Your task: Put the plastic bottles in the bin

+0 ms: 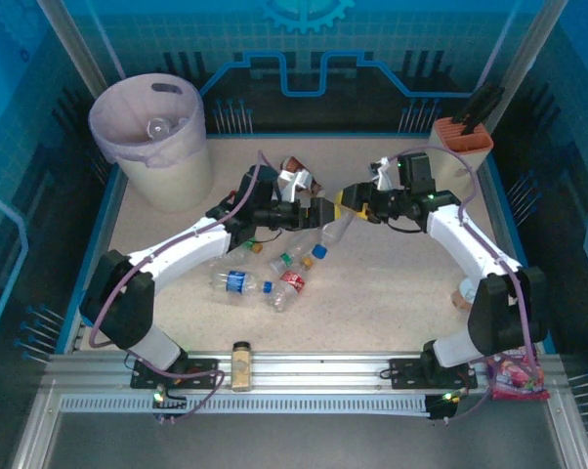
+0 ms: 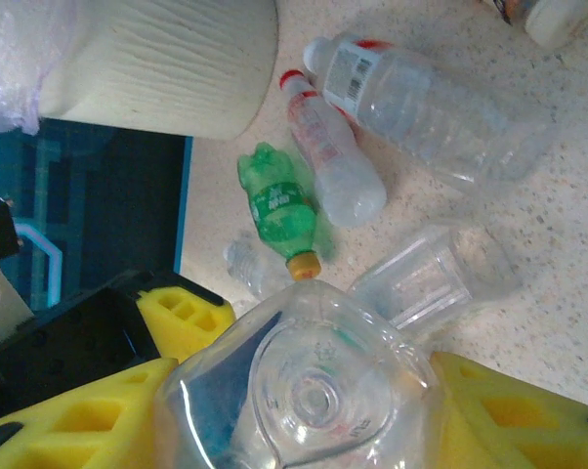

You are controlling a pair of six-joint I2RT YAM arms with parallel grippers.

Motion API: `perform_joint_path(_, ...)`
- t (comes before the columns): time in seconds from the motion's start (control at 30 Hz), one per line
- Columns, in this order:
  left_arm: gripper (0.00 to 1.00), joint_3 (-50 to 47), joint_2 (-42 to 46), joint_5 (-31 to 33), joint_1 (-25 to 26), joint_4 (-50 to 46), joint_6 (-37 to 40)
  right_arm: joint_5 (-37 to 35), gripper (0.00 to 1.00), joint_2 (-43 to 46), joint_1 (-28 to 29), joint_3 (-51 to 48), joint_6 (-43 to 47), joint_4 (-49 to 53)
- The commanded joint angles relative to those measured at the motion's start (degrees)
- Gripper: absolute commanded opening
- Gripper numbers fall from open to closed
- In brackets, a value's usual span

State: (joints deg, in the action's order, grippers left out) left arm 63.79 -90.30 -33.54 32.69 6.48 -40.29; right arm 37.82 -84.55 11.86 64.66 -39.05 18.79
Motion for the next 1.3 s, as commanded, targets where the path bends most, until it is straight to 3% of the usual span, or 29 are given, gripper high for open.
perform_joint_path(0.0, 0.99, -2.28, -1.24, -1.77, 0.62, 7.46, -3.89, 2.33, 0.5, -1.41, -0.41, 0.71, -3.1, -5.92)
perform_joint_path(0.13, 0.95, -2.37, -2.83, -3.2, 0.92, 8.77, -4.98, 2.55, 0.49, -2.83, -0.17, 1.58, -4.23, -7.31)
perform_joint_path(0.43, 0.64, -0.88, -5.1, -2.19, 0.95, 7.17, -4.27, 2.15, 0.49, -3.76, 0.01, 2.05, -5.57, -8.58)
perform_joint_path(0.57, 0.62, -0.16, -5.32, -1.7, 0.8, 5.87, -3.58, 2.18, 0.52, -3.86, 0.03, 1.96, -6.29, -9.11)
perform_joint_path(1.03, 0.53, 1.08, -5.24, -0.04, 0.15, 3.92, -3.01, 1.45, 0.85, -0.65, -2.56, 2.96, -5.31, -5.03)
perform_joint_path(1.27, 0.49, 6.47, -4.46, 1.3, -1.08, -4.68, 1.99, 0.98, 0.95, 3.85, -6.67, 1.33, -2.61, 0.14)
